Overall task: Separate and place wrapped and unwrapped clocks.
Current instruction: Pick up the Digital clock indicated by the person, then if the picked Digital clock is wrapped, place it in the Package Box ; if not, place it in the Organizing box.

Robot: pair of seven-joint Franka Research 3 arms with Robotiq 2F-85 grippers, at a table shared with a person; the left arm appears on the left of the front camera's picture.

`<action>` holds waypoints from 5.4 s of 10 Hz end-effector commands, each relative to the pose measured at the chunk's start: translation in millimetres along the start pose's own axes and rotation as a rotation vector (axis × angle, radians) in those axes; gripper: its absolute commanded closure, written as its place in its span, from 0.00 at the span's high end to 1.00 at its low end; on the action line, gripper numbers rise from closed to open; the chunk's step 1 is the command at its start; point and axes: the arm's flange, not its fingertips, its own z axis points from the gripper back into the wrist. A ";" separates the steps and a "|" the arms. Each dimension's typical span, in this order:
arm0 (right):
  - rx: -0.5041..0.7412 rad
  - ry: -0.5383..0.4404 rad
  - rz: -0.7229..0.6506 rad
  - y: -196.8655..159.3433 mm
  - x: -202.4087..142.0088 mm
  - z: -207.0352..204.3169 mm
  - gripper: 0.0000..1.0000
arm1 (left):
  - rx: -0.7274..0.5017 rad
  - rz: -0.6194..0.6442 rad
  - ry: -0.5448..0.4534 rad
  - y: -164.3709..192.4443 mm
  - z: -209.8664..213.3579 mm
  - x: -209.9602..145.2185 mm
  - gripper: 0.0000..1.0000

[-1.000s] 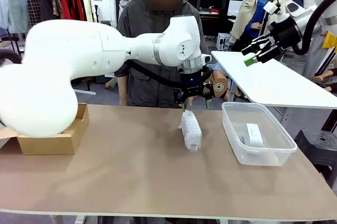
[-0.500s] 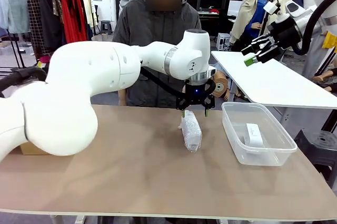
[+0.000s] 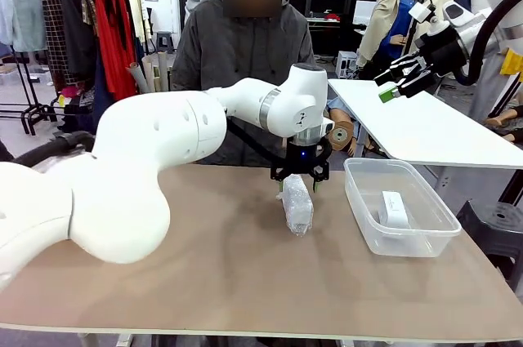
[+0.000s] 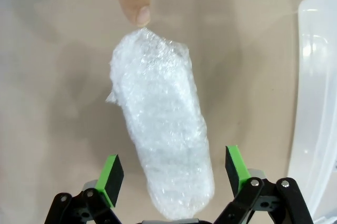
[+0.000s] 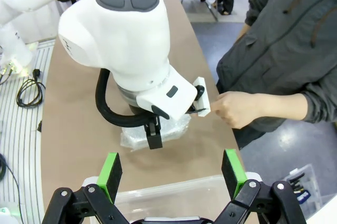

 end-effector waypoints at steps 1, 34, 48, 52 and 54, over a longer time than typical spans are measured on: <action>0.001 -0.003 0.005 1.7 0.6 1.0 1.00 | 0.034 -0.046 -0.041 -26.0 -1.1 36.6 1.00; 0.001 -0.003 0.005 1.7 0.6 1.0 1.00 | 0.184 -0.424 0.045 112.3 150.3 -82.7 0.00; 0.001 -0.003 0.005 1.7 0.6 1.0 1.00 | 0.105 -0.348 -0.034 107.9 311.6 -31.9 0.00; 0.001 -0.003 0.005 1.7 0.6 1.0 1.00 | 0.105 -0.348 -0.034 107.9 311.6 -31.9 0.00; 0.001 -0.003 0.005 1.7 0.6 1.0 1.00 | 0.105 -0.348 -0.034 107.9 311.6 -31.9 0.00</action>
